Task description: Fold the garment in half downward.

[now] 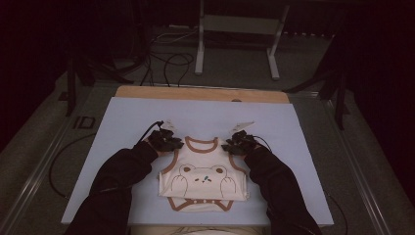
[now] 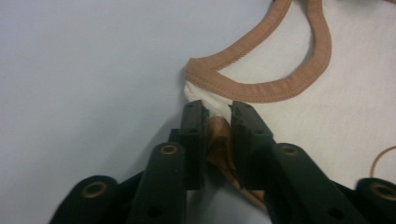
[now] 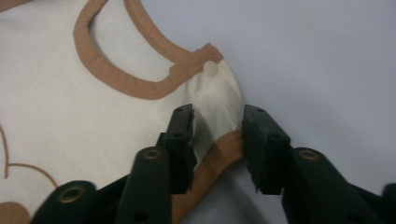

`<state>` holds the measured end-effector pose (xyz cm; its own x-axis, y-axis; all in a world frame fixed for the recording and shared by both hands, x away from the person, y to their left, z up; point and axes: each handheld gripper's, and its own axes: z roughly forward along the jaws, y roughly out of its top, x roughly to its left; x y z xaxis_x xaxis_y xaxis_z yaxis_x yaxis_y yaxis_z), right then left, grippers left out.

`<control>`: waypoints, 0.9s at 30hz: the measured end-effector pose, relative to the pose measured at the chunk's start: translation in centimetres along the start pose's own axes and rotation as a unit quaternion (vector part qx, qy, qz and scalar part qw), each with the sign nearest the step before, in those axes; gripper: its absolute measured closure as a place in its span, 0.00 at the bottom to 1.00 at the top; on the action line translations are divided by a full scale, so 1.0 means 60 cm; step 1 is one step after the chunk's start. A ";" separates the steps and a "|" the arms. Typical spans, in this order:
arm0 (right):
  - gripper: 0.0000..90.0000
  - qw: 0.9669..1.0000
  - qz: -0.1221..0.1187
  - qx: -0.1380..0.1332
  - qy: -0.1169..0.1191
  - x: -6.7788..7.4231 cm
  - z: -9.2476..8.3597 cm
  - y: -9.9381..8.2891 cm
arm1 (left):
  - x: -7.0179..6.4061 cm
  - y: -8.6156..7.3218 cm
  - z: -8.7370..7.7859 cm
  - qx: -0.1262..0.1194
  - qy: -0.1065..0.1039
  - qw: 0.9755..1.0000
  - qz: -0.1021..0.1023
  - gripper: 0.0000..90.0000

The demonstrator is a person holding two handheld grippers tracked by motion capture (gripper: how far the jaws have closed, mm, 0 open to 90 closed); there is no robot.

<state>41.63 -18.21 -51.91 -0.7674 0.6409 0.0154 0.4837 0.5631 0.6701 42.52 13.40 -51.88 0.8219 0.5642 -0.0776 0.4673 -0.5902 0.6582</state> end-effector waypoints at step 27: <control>0.91 1.000 -0.009 -0.015 -0.003 0.008 -0.020 0.018 | -0.002 0.012 -0.025 -0.034 -0.001 0.999 -0.014 0.97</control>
<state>41.27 -17.91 -50.29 -0.7738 0.6334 -0.0012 0.4564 0.5589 0.6923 42.30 13.78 -50.29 0.8100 0.5782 -0.0983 0.4669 -0.5344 0.7046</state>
